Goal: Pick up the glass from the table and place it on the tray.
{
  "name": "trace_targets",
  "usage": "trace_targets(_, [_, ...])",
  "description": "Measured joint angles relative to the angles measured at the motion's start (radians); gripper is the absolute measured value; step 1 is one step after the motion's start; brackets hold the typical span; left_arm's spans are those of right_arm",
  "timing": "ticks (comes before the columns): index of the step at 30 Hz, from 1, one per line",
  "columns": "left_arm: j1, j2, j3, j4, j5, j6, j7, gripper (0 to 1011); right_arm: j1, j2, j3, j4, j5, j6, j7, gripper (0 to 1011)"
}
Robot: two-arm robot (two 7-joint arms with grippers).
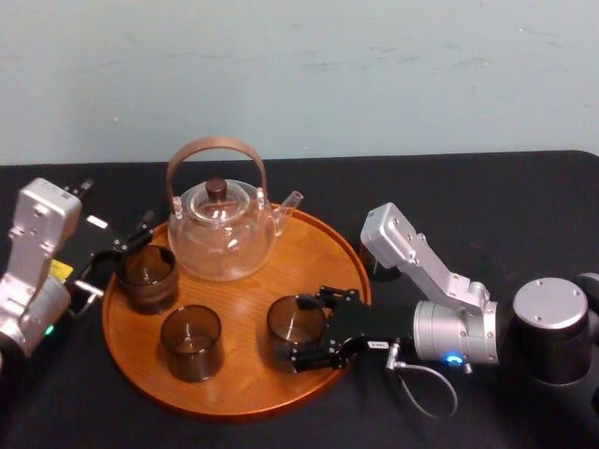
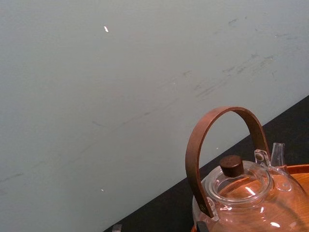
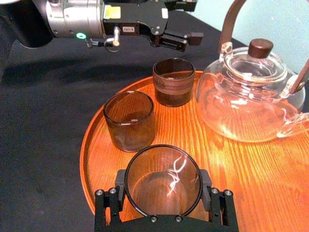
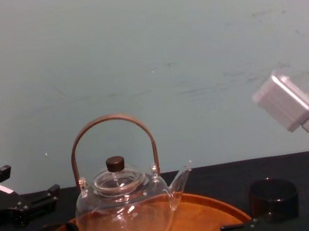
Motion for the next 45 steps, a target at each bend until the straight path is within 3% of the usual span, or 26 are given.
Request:
trace_targets(25, [0.000, 0.000, 0.000, 0.000, 0.000, 0.000, 0.000, 1001, -0.002, -0.006, -0.004, 0.012, -0.018, 0.011, -0.016, 900])
trace_targets(31, [0.000, 0.000, 0.000, 0.000, 0.000, 0.000, 0.000, 1001, -0.003, -0.006, -0.003, 0.012, -0.017, 0.011, -0.016, 1002])
trace_targets(45, [0.000, 0.000, 0.000, 0.000, 0.000, 0.000, 0.000, 1001, -0.002, -0.005, -0.002, 0.012, -0.016, 0.011, -0.014, 1002])
